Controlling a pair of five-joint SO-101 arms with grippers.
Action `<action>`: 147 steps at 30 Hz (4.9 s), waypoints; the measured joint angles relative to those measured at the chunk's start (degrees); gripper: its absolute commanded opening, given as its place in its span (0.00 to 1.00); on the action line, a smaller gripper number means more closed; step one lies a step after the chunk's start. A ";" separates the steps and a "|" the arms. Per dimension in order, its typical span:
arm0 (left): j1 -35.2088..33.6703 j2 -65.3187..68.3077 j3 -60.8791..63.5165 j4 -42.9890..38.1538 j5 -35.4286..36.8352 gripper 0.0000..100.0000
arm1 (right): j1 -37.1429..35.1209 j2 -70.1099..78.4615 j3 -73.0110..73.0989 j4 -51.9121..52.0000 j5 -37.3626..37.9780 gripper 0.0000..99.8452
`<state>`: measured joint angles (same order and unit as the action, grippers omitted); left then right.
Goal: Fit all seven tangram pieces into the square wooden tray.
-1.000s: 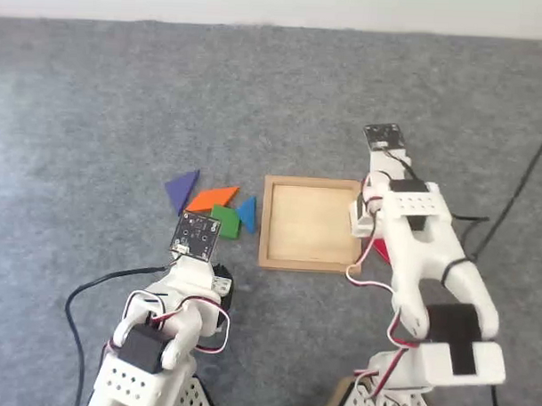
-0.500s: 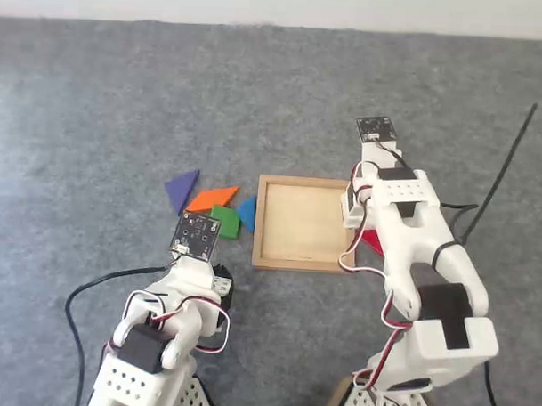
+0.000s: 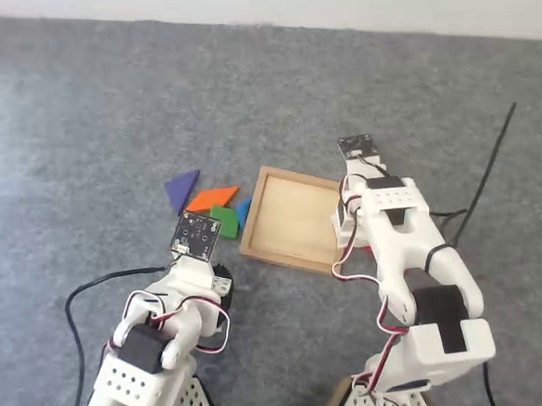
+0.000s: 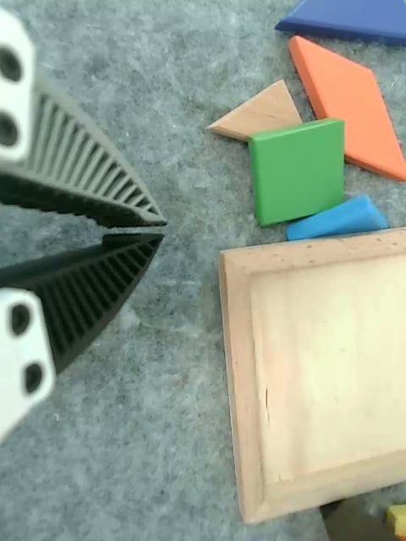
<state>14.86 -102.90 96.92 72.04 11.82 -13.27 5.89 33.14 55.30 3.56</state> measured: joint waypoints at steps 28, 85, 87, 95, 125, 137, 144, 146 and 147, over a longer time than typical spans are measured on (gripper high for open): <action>0.00 0.00 0.00 0.00 0.00 0.01 | 1.85 -0.26 0.62 3.08 0.88 0.34; 0.00 0.00 0.00 0.00 0.00 0.01 | 12.13 4.31 -8.26 0.09 -24.09 0.34; 0.00 0.00 0.00 0.00 0.00 0.01 | 12.13 4.31 -8.26 0.26 -22.42 0.34; 0.00 0.00 0.00 0.00 0.00 0.01 | 11.52 4.31 -8.09 0.53 -14.42 0.34; 0.00 0.00 0.00 0.00 0.00 0.01 | 5.80 1.67 -2.11 0.70 -7.12 0.34; 0.00 0.00 0.00 0.00 0.00 0.01 | 6.33 3.69 -4.13 3.34 -4.13 0.31; 0.00 0.00 0.00 0.00 0.00 0.01 | 6.77 5.27 -6.33 4.92 -4.04 0.13; 0.00 0.00 0.00 0.00 0.00 0.01 | 6.95 5.19 -6.51 5.01 -4.04 0.14; 0.00 0.00 0.00 0.00 0.00 0.01 | 6.95 5.10 -6.51 5.01 -4.04 0.13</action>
<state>14.86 -102.90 96.92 72.04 11.82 -6.33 10.99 26.64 60.31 -0.48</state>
